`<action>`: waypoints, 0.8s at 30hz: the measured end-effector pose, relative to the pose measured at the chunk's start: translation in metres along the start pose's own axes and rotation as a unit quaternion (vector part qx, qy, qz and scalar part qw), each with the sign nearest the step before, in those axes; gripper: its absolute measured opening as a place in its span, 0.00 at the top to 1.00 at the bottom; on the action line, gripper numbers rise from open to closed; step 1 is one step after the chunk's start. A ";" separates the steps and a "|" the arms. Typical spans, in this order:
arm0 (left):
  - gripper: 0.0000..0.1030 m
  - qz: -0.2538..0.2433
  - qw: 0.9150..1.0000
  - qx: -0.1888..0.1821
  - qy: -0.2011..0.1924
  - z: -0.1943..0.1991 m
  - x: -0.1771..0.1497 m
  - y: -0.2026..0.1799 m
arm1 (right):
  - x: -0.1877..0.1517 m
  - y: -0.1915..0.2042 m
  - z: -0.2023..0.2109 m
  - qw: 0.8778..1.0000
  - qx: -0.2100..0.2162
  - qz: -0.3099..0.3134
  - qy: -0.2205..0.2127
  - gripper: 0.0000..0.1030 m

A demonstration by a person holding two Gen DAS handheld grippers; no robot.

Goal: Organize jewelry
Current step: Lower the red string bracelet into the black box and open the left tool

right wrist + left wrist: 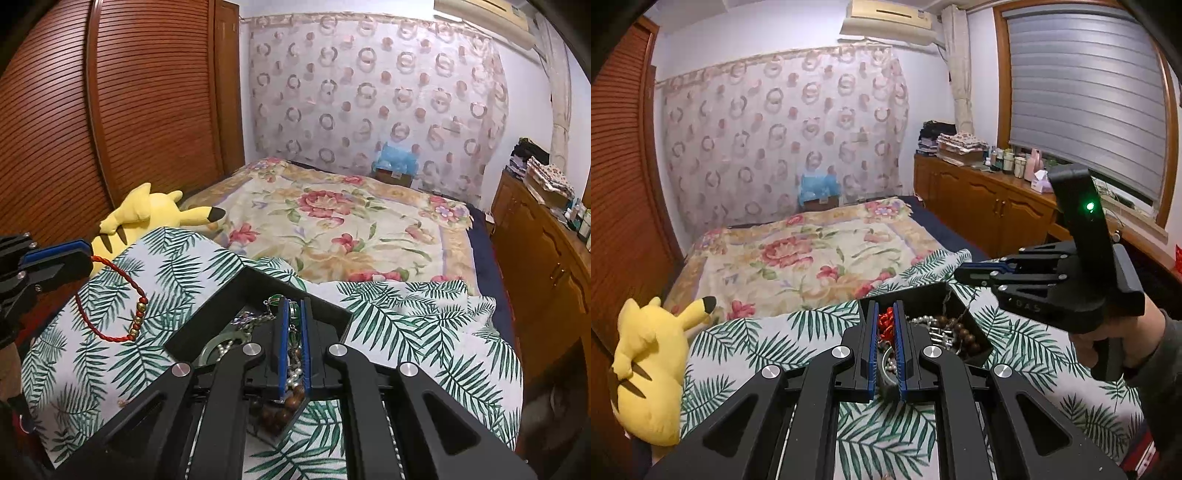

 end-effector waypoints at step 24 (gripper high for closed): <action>0.93 -0.010 0.998 0.026 0.061 -0.099 0.003 -0.019 | -0.051 -0.017 0.004 1.000 0.007 -0.017 0.012 0.85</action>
Point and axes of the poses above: each gripper's, at about its wrist camera, not at the fingertips, and z roughly against the way its jaws point, y to its left, x to its top, the point moved 1 cm from there along -z, roughly the way its jaws point, and after that the axes turned 1 degree about x, right-handed, at the moved point
